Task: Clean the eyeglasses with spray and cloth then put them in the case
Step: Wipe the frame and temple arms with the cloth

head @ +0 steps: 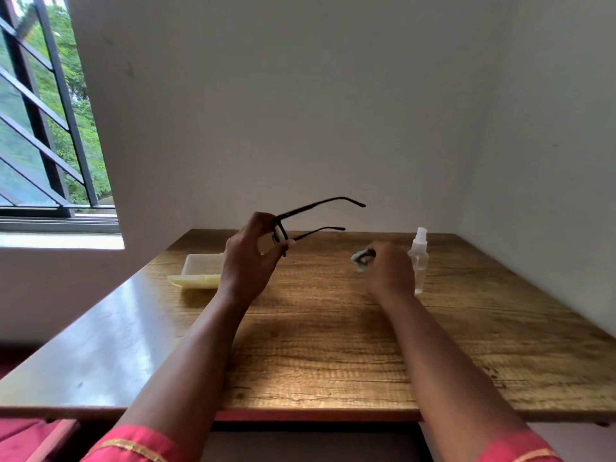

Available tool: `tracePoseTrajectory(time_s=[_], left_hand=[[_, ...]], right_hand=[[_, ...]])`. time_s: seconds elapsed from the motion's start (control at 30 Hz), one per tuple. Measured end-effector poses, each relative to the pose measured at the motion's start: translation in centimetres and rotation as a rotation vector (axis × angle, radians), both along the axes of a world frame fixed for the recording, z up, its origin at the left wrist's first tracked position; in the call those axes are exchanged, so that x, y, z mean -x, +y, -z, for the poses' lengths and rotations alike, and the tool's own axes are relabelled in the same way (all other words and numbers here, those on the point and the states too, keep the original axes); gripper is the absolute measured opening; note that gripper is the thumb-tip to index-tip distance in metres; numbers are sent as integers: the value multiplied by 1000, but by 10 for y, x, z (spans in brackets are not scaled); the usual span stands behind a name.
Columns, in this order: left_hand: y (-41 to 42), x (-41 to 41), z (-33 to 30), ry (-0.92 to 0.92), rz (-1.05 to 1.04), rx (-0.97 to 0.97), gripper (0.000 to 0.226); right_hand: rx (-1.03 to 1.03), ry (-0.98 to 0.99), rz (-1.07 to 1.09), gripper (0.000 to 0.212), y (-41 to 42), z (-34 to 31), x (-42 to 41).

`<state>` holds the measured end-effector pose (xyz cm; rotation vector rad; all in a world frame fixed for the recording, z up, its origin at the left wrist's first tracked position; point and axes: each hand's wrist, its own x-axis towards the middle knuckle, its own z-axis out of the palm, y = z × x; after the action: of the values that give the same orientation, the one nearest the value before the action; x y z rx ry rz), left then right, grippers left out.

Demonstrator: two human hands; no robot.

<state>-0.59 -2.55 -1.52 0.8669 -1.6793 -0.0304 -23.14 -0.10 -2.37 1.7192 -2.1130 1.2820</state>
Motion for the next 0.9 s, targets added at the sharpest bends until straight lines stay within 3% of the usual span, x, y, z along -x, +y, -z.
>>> tracePoseTrajectory(time_s=[0.23,0.33,0.53,0.63,0.77,0.9], left_hand=[[-4,2,0,427,258,-315,49],[-3,3,-1,493,348,-411,41],[2,3,-4,596,478,-508,45],[2,1,-5,636,495,-540,38],[2,-2,-8,711,526,-567,44],[2,-5,-10,763,541,-634,23]], right_hand=[[-143,-516,-194,14,-6,-1,-2],[-222,-778,-291,11,-4,-2,-5],[-213,-1081,-446,7,-7,-7,-7],[-235,-1263,-611,19,-3,-13,-10],[-232,-1341,-768,25,1,-18,-9],[-214,-1175,-852,26,4,-18,-8]])
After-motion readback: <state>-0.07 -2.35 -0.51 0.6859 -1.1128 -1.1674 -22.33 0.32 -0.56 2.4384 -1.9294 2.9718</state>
